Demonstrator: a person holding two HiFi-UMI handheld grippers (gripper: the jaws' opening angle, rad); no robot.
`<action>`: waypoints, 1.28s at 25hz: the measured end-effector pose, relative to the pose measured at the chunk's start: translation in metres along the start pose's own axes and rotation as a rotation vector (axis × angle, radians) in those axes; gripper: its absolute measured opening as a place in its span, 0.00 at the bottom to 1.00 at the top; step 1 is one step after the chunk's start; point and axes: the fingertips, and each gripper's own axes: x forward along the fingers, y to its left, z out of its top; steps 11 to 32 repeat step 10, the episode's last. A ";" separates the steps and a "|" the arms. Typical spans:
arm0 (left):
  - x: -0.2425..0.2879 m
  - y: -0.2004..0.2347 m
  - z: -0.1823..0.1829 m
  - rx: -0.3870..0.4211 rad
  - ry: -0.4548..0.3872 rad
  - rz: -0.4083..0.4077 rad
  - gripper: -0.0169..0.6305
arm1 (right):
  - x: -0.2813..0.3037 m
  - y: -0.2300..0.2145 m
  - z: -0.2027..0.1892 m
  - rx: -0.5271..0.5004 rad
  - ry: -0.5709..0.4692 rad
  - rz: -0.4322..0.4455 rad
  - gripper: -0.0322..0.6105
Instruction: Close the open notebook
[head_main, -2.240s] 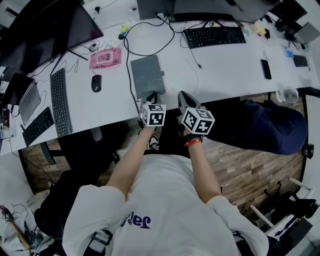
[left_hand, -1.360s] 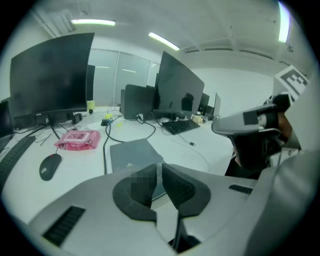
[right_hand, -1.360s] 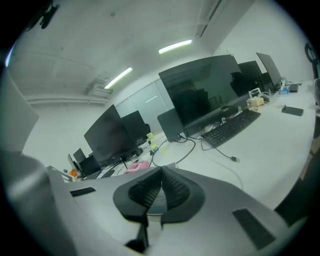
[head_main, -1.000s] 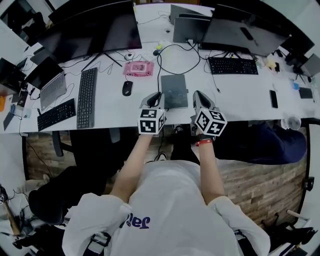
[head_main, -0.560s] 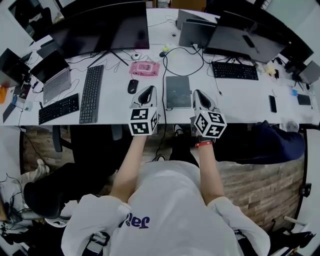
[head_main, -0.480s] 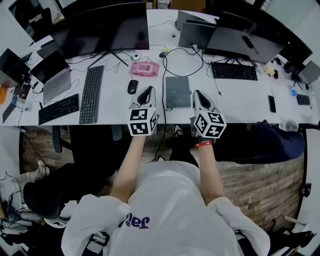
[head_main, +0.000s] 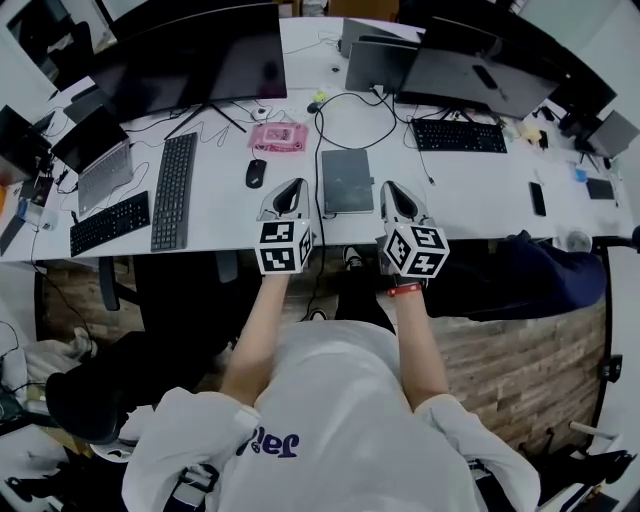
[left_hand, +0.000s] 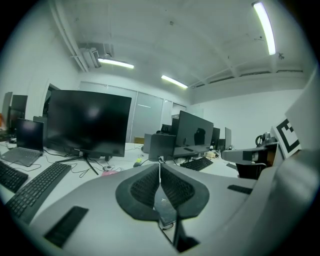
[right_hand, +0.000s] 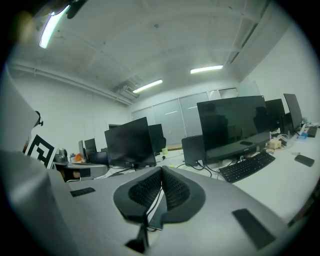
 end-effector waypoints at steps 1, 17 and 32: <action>0.002 -0.001 -0.001 0.000 0.000 -0.003 0.06 | 0.001 -0.002 -0.003 0.002 0.004 -0.001 0.07; 0.039 0.002 -0.027 -0.016 0.074 -0.008 0.06 | 0.032 -0.031 -0.021 0.027 0.056 -0.008 0.07; 0.039 0.002 -0.027 -0.016 0.074 -0.008 0.06 | 0.032 -0.031 -0.021 0.027 0.056 -0.008 0.07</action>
